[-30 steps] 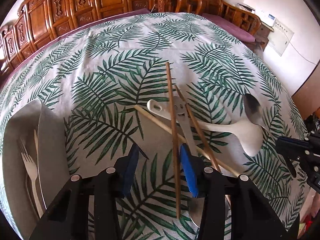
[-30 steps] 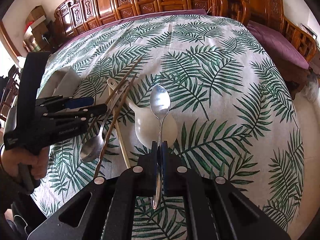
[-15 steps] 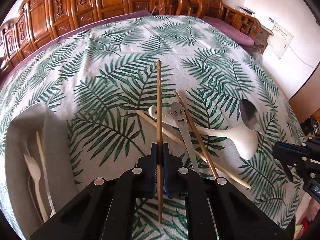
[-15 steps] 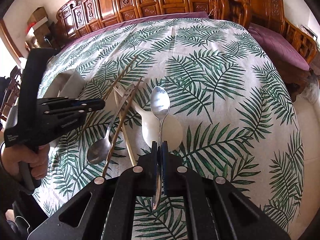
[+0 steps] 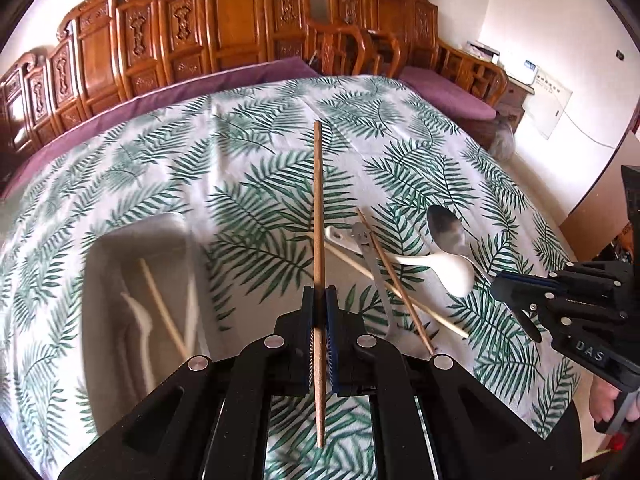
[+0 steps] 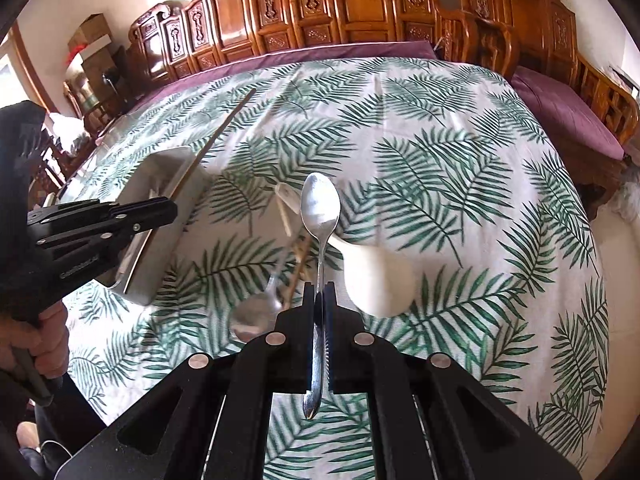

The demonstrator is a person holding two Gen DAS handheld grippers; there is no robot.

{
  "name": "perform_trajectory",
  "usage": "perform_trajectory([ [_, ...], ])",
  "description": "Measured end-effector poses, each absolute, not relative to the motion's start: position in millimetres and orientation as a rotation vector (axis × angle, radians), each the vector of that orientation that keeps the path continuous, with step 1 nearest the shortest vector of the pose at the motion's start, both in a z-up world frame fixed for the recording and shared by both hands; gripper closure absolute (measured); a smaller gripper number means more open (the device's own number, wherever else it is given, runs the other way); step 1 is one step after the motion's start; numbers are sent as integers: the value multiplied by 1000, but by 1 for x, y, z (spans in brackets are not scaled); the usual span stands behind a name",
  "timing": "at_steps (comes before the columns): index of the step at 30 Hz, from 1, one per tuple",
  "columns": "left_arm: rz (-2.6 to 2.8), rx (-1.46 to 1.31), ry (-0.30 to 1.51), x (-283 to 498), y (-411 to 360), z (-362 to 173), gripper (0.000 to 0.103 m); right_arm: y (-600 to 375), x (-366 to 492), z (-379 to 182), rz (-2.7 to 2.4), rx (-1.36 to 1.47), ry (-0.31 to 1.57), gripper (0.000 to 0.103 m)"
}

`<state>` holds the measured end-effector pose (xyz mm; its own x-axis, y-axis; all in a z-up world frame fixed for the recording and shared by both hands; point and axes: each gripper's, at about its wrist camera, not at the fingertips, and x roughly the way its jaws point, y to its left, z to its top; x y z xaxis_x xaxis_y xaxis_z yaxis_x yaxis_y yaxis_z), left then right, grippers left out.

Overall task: Organize utensils
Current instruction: 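Carry the chopstick into the grey tray with the left gripper and release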

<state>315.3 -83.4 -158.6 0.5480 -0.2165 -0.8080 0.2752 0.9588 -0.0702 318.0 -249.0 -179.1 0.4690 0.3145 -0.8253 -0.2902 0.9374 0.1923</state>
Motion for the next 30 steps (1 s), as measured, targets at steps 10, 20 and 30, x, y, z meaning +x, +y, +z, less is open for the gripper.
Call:
perform_trajectory([
  [10, -255, 43, 915, 297, -36, -140, 98, -216, 310, -163, 395, -5, 1001, 97],
  [20, -204, 22, 935, 290, 9, -149, 98, -189, 307, -155, 417, -25, 999, 97],
  [30, -149, -5, 976, 294, 43, -167, 98, -157, 309, -154, 460, -51, 1006, 97],
])
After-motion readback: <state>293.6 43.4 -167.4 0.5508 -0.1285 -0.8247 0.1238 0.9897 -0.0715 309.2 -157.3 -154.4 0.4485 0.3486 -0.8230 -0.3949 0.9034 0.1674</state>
